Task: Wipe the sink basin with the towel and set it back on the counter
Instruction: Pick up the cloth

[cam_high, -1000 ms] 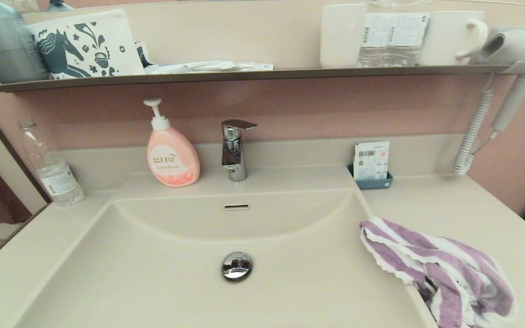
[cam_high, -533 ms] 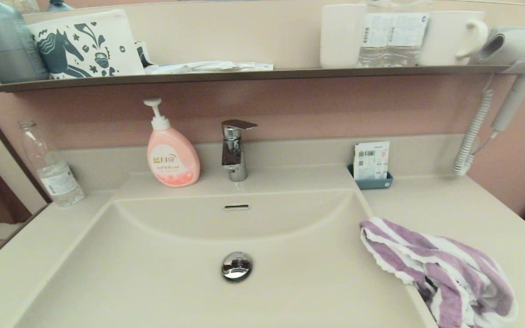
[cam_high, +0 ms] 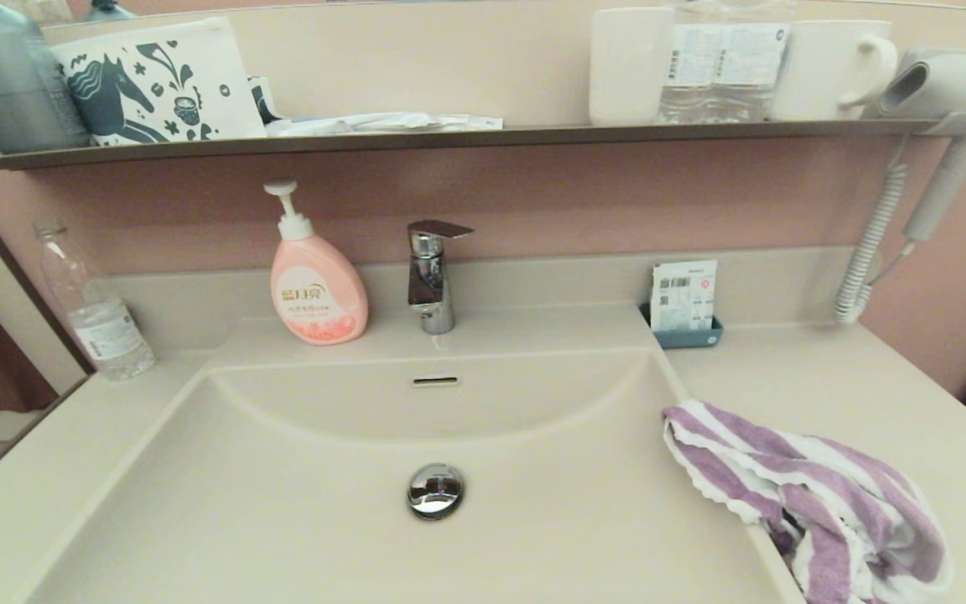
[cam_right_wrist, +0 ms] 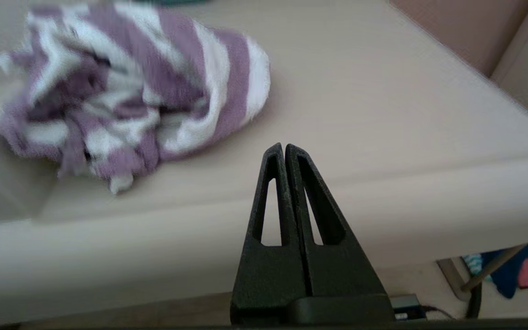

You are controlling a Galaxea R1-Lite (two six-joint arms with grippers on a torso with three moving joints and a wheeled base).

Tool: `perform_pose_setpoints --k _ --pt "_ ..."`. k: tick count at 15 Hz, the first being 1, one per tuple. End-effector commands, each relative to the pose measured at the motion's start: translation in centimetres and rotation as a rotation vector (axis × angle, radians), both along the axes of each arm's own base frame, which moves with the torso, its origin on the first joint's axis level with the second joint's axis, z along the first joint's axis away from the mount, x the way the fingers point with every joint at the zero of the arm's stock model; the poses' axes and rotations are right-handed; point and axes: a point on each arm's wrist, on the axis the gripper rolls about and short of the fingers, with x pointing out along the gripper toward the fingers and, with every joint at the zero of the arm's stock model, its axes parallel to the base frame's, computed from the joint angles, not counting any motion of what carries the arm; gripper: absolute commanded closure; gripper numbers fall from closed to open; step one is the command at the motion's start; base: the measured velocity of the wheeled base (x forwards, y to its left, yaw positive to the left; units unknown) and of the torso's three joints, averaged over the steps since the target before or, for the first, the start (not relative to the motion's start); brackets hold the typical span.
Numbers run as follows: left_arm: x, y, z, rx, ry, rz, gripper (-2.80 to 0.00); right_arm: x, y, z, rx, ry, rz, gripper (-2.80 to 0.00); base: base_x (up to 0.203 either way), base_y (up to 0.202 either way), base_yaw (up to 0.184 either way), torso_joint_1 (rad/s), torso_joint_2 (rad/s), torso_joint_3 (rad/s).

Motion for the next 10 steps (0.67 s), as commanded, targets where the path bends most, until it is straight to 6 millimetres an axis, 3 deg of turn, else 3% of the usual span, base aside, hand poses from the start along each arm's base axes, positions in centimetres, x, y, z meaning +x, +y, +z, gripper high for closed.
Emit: perform_pose_setpoints --k 1,4,6,10 --pt "0.0 0.0 0.0 -0.025 0.000 0.003 0.00 -0.3 0.0 1.4 0.001 -0.017 -0.008 0.00 0.000 0.000 0.000 0.000 0.00 0.000" --pt "0.0 0.0 0.0 -0.028 0.000 0.003 0.00 -0.4 -0.1 5.5 0.004 -0.018 -0.034 0.00 0.000 0.000 0.000 0.000 0.00 0.000" --pt "0.0 0.0 0.0 -0.028 0.000 0.004 0.00 0.8 -0.1 8.2 0.003 0.024 -0.059 0.00 0.000 0.000 0.000 0.000 0.00 0.000" --pt "0.0 0.0 0.0 -0.028 0.000 0.004 0.00 6.1 -0.3 13.5 -0.005 0.211 -0.118 0.00 0.000 0.000 0.000 0.000 0.00 0.000"
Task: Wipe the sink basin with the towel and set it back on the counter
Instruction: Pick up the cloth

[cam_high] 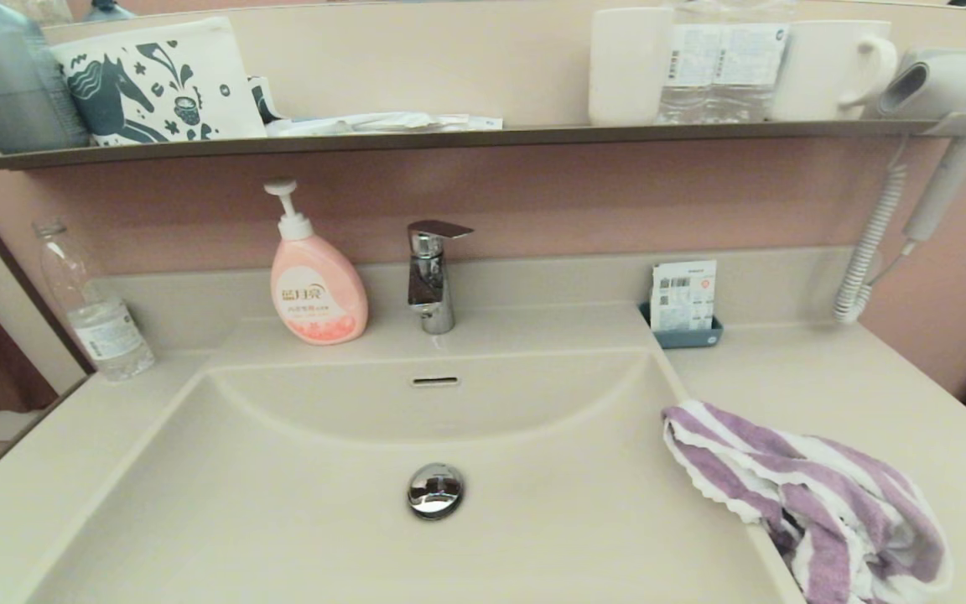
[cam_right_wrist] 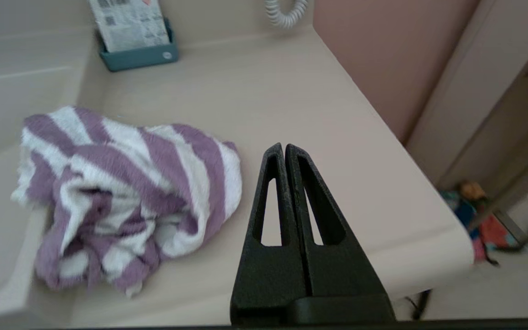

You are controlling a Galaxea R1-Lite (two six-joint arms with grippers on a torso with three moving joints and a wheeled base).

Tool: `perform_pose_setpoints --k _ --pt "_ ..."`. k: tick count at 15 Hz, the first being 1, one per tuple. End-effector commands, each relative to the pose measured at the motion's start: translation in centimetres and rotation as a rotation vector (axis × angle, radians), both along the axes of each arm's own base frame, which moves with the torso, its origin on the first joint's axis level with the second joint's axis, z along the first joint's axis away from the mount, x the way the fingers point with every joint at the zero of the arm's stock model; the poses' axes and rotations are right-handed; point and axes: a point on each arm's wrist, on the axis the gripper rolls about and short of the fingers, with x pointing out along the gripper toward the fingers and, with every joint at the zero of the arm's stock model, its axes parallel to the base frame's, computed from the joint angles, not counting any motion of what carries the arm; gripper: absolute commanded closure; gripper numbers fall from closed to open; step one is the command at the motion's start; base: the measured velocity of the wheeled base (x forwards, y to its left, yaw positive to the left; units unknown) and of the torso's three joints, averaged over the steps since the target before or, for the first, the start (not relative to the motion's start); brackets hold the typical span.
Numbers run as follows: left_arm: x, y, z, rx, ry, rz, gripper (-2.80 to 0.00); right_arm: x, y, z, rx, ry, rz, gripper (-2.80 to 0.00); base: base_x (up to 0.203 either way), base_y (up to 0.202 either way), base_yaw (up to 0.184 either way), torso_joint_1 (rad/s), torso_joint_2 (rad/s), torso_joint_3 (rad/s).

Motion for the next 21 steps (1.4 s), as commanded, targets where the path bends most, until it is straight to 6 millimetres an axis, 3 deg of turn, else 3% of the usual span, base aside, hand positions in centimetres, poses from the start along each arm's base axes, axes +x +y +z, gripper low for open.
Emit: perform_pose_setpoints --k 1,3,5,9,10,16,21 --pt "0.0 0.0 0.0 -0.001 0.001 0.000 0.00 4.5 0.0 2.2 0.001 0.159 -0.005 0.00 0.000 0.000 0.000 0.000 0.00 0.000" --pt "0.0 0.0 0.0 -0.001 0.001 0.000 0.00 7.8 0.0 4.4 0.001 0.293 -0.005 0.00 0.000 0.000 0.000 0.000 0.00 0.000" --pt "0.0 0.0 0.0 -0.001 0.001 0.000 0.00 10.6 0.0 5.3 0.003 0.478 0.023 0.00 0.000 0.000 0.000 0.000 0.00 0.000" --pt "0.0 0.0 0.0 -0.001 0.001 -0.001 0.00 15.0 0.4 3.7 0.023 0.757 0.168 0.00 0.000 0.000 0.000 0.000 0.00 0.000" --pt "0.0 0.0 0.0 -0.001 0.001 0.000 0.00 15.3 0.7 3.6 0.034 0.769 0.219 -2.80 0.000 0.000 0.000 0.000 0.00 0.000" --pt "0.0 0.0 0.0 -0.001 0.001 -0.001 0.00 15.8 2.0 2.6 -0.036 0.859 0.527 -2.80 0.000 0.000 0.000 0.000 0.00 0.000" --pt "0.0 0.0 0.0 -0.001 0.001 0.000 0.00 18.0 2.0 1.4 -0.071 0.915 0.596 -2.80 0.000 0.000 0.000 0.000 0.00 0.000"
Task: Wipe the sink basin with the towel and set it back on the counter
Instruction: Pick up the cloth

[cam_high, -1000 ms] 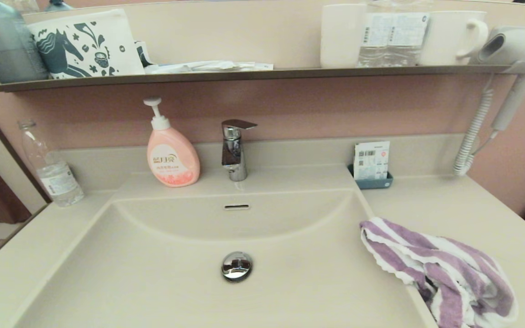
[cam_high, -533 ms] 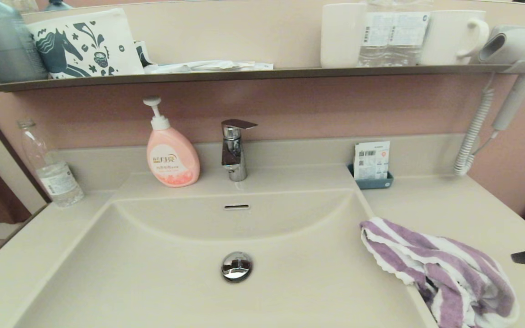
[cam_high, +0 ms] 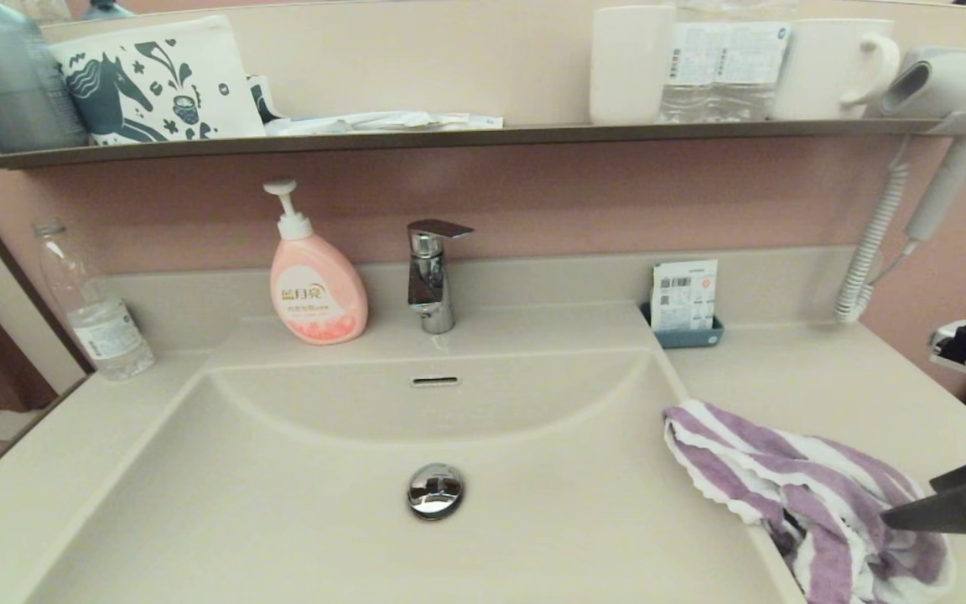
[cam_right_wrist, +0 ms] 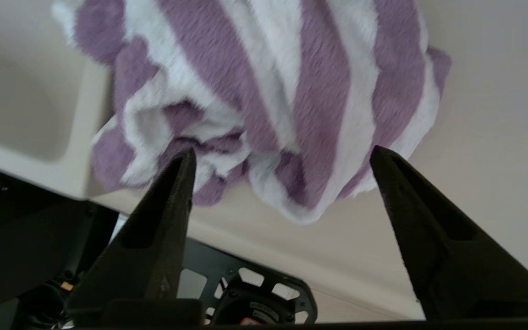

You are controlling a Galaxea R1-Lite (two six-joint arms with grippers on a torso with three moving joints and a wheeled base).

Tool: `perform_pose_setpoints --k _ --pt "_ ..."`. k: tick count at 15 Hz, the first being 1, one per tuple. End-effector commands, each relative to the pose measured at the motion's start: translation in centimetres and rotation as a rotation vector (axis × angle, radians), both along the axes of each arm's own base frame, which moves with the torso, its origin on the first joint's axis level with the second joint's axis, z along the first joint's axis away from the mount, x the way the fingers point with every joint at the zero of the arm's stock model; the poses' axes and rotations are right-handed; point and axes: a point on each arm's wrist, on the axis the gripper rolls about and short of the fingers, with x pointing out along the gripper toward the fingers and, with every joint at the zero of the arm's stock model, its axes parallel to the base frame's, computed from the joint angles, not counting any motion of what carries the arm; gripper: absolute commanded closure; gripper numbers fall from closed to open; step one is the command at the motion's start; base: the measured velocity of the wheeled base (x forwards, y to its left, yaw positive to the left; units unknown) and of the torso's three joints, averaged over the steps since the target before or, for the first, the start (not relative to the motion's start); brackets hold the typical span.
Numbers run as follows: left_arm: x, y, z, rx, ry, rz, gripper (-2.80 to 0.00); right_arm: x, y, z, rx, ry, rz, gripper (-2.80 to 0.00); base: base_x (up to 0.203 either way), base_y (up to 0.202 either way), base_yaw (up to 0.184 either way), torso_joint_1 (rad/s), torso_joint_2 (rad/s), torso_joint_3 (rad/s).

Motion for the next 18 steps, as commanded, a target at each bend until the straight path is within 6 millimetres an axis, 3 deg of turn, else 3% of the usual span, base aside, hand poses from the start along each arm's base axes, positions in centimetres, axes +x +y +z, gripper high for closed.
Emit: perform_pose_setpoints --k 1,8,13,14,15,18 --pt "0.0 0.0 0.0 -0.001 0.001 0.001 0.00 1.2 0.0 -0.7 -0.004 0.040 0.002 -2.80 0.000 0.000 0.000 0.000 0.00 0.000" --pt "0.0 0.0 0.0 -0.001 0.001 -0.001 0.00 5.6 0.8 -4.1 -0.023 0.113 0.009 -2.80 0.000 0.000 0.000 0.000 0.00 0.000" --pt "0.0 0.0 0.0 -0.001 0.001 -0.001 0.00 5.4 1.8 -7.7 0.010 0.111 0.054 -2.80 0.000 0.000 0.000 0.000 0.00 0.000" --pt "0.0 0.0 0.0 -0.001 0.001 0.000 0.00 5.3 1.8 -7.8 0.014 0.101 0.057 -0.73 0.000 0.000 0.000 0.000 0.00 0.000" --pt "0.0 0.0 0.0 -0.001 0.001 -0.001 0.00 5.2 1.8 -7.7 0.015 0.098 0.057 0.00 0.000 0.000 0.000 0.000 0.00 0.000" --pt "0.0 0.0 0.0 -0.001 0.001 0.001 0.00 4.2 1.6 -6.5 0.031 0.059 0.032 0.00 0.000 0.000 0.000 0.000 0.00 0.000"
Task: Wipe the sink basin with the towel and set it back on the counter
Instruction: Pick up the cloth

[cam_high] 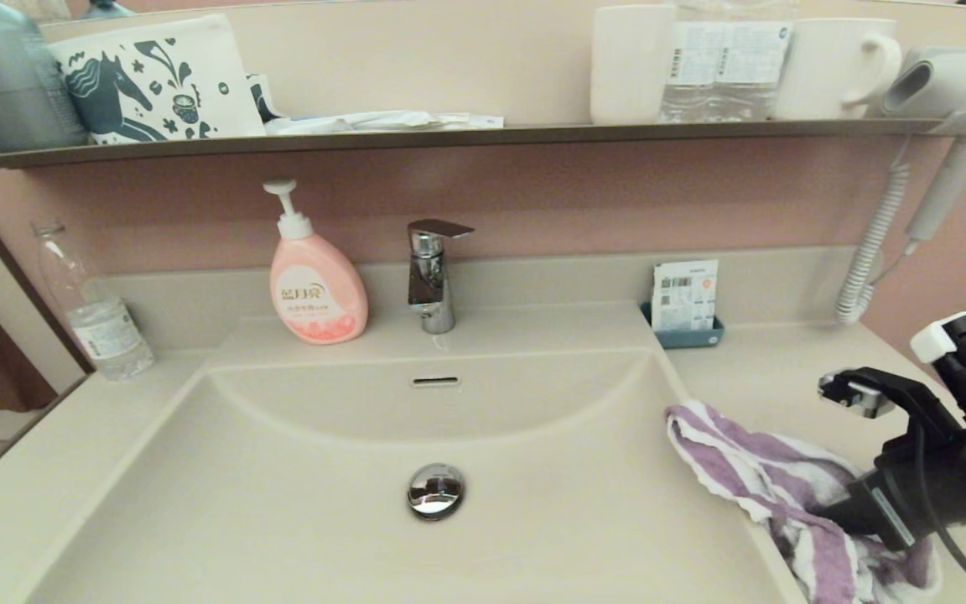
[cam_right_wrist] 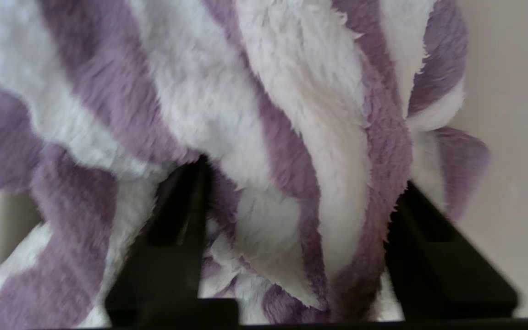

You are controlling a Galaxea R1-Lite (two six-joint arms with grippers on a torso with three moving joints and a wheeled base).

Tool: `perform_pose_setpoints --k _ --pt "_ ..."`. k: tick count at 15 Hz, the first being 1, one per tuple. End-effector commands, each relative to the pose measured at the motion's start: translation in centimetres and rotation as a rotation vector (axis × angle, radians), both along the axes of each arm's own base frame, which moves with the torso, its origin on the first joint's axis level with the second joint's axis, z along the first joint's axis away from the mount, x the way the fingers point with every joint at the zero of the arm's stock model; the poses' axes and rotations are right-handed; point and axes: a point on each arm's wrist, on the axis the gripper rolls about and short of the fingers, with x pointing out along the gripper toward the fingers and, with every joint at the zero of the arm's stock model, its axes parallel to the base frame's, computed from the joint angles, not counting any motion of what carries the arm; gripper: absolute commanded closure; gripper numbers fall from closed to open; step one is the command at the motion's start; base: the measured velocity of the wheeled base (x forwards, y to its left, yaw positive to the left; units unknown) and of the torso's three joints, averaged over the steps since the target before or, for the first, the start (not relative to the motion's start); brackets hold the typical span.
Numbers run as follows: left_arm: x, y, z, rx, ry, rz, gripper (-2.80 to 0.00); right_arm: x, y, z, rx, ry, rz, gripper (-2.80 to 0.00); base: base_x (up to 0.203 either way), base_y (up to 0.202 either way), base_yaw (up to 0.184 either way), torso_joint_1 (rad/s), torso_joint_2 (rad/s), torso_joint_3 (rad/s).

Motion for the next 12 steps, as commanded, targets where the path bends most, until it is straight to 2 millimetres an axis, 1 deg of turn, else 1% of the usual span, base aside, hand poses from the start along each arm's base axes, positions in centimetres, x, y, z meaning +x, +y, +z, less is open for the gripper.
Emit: perform_pose_setpoints --k 1,2,4,5,7,8,10,12 --pt "0.0 0.0 0.0 -0.001 0.001 0.000 0.00 -0.9 -0.2 0.9 0.003 -0.026 -0.004 0.00 0.000 0.000 0.000 0.000 0.00 0.000" --pt "0.0 0.0 0.0 -0.001 0.001 0.000 0.00 -1.4 -0.4 1.4 0.005 -0.032 -0.009 0.00 0.000 0.000 0.000 0.000 0.00 0.000" --pt "0.0 0.0 0.0 -0.001 0.001 -0.001 0.00 -2.7 -0.6 3.0 0.025 -0.066 -0.030 0.00 0.000 0.000 0.000 0.000 0.00 0.000" --pt "0.0 0.0 0.0 -0.001 0.001 -0.001 0.00 -3.3 -0.6 4.7 0.063 -0.090 -0.037 0.00 0.000 0.000 0.000 0.000 0.00 0.000" --pt "0.0 0.0 0.0 -0.001 0.001 -0.001 0.00 -4.4 -0.5 8.8 0.141 -0.130 -0.037 0.00 0.000 0.000 0.000 0.000 0.00 0.000" --pt "0.0 0.0 0.0 -0.001 0.001 -0.001 0.00 -5.0 -0.5 11.4 0.197 -0.162 -0.042 0.00 0.000 0.000 0.000 0.000 0.00 0.000" --pt "0.0 0.0 0.0 -0.001 0.001 0.000 0.00 -6.4 -0.5 15.9 0.312 -0.234 -0.071 0.00 0.000 0.000 0.000 0.000 0.00 0.000" --pt "0.0 0.0 0.0 -0.001 0.001 0.000 0.00 -7.9 -0.2 19.7 0.438 -0.290 -0.107 0.00 0.000 0.000 0.000 0.000 0.00 0.000"
